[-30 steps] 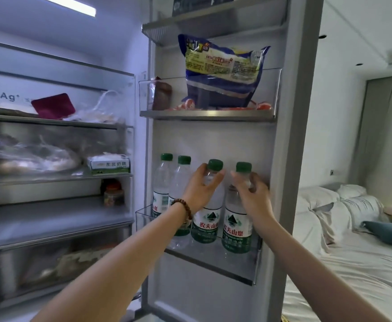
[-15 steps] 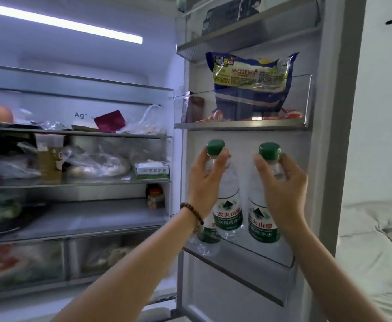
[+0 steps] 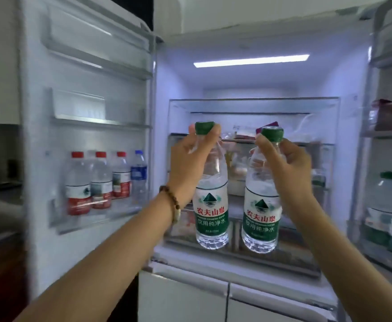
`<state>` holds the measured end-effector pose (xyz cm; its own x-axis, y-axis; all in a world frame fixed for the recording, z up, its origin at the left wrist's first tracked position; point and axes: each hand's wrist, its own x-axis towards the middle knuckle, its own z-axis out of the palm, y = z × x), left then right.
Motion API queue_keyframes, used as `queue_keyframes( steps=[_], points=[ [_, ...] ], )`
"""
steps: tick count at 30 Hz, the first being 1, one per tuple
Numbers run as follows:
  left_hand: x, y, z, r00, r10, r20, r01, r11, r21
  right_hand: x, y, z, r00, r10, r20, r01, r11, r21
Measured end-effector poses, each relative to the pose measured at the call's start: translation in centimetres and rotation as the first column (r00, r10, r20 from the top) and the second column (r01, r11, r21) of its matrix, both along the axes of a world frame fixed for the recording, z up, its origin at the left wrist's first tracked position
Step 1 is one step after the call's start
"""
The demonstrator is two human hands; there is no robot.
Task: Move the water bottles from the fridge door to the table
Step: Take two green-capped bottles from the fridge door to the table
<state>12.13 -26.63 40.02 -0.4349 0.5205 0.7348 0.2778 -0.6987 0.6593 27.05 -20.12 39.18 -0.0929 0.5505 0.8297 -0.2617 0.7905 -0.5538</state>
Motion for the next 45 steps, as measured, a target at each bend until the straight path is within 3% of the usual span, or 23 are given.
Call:
queue_keyframes(
  steps=[4, 10, 16, 24, 33, 42, 45],
  points=[
    [-12.1, -11.2, -1.4, 0.974, 0.22, 0.045, -0.217, 0.975, -0.054, -13.3, -7.7, -1.6, 0.964, 0.265, -0.03, -0.266, 0.962, -0.061],
    [-26.3, -27.1, -3.8, 0.867, 0.497, 0.035, -0.49, 0.864, -0.118, -31.5, -19.0, -4.3, 0.82, 0.567, -0.074, -0.571, 0.804, -0.164],
    [-36.8, -38.0, -5.4, 0.738, 0.669, 0.091, -0.649, 0.74, -0.174, -46.2, -27.6, -5.7, 0.649, 0.761, -0.012, -0.747, 0.634, -0.198],
    [-51.3, -43.8, -9.6, 0.532, 0.844, 0.076, -0.817, 0.534, -0.218, -64.5, -33.5, -9.0, 0.415, 0.909, -0.033, -0.873, 0.388, -0.296],
    [-70.9, -44.8, -11.5, 0.373, 0.928, -0.015, -0.896, 0.356, -0.265, -85.7, -34.1, -11.2, 0.353, 0.933, 0.07, -0.852, 0.351, -0.389],
    [-91.4, -47.1, -17.6, 0.373, 0.928, -0.022, -0.87, 0.342, -0.354, -105.9, -34.9, -18.0, 0.379, 0.9, 0.216, -0.782, 0.436, -0.446],
    [-98.5, -48.5, -20.4, 0.408, 0.899, -0.16, -0.859, 0.319, -0.402, -112.1, -36.1, -20.6, 0.351, 0.882, 0.315, -0.782, 0.461, -0.42]
  ],
)
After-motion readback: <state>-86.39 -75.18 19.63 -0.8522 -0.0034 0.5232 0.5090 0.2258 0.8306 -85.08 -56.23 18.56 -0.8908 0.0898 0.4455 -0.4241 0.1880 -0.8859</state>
